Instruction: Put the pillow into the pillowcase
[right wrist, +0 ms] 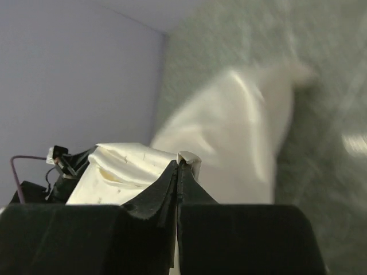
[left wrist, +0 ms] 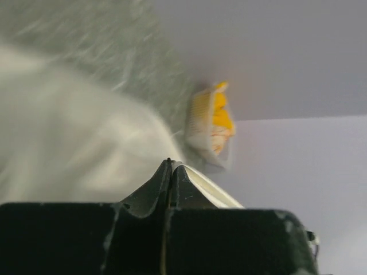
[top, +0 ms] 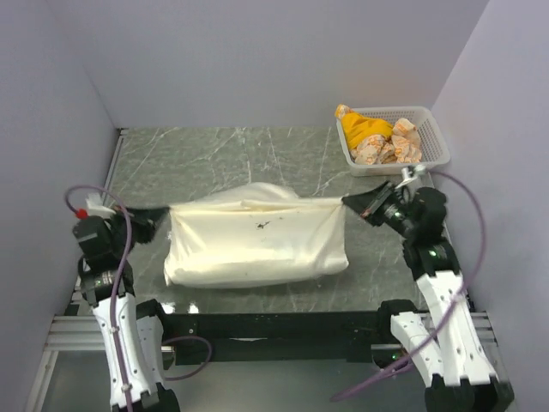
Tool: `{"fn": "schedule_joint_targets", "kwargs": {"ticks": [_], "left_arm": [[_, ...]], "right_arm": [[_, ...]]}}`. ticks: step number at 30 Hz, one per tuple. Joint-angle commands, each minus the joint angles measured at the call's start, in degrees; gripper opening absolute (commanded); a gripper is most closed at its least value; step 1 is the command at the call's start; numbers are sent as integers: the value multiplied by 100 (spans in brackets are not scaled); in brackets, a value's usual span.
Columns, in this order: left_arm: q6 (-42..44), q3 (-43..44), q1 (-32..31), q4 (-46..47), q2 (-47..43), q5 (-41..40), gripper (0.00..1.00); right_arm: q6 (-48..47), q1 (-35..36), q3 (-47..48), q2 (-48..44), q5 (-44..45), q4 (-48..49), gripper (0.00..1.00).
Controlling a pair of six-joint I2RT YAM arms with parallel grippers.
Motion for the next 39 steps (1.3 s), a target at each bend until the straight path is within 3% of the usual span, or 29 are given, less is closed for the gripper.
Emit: {"fn": "schedule_joint_targets", "kwargs": {"ticks": [1, 3, 5, 8, 13, 16, 19, 23, 27, 30, 32, 36, 39], "left_arm": [[-170, -1727, 315, 196, 217, -1835, 1], [-380, -2297, 315, 670, 586, -1845, 1], [-495, -2511, 280, 1767, 1420, -1792, 1], [-724, -2179, 35, 2815, 2939, -1819, 1], [-602, -195, -519, 3196, 4978, -1730, 1], [-566, 940, -704, 3169, 5560, -1634, 1], [-575, 1750, -827, 2941, 5668, -1563, 1], [-268, 1876, -1012, 2256, 5124, -1800, 1], [-408, 647, -1030, 1702, 3922, -1976, 1], [-355, -259, -1013, 920, 2630, -2485, 1], [-346, -716, -1012, 104, 1558, -2740, 1], [-337, -1237, -1012, -1223, -662, -2820, 1], [-355, -1158, -1108, -2559, -1458, -3294, 4]], "right_arm": [[-380, -85, -1032, 734, 1374, 289, 0], [-300, -5, -1070, 1568, 1321, 808, 0], [-248, 223, -764, 2557, 1381, 1177, 0], [-212, 513, 210, 3963, 1347, 1460, 0], [-352, 663, 2833, 5761, 1207, 962, 0], [-397, 611, 4284, 6491, 1145, 522, 0], [-108, 400, 4923, 6757, 786, 535, 0], [-185, 321, 4942, 6318, 864, 65, 0], [-177, 286, 3364, 5221, 899, 281, 0], [-264, 233, 1381, 4193, 881, 537, 0], [-300, 207, 639, 3402, 864, 607, 0], [-396, 110, -1188, 1960, 1030, 451, 0], [-536, -74, -1885, 870, 1161, -154, 0]]}}
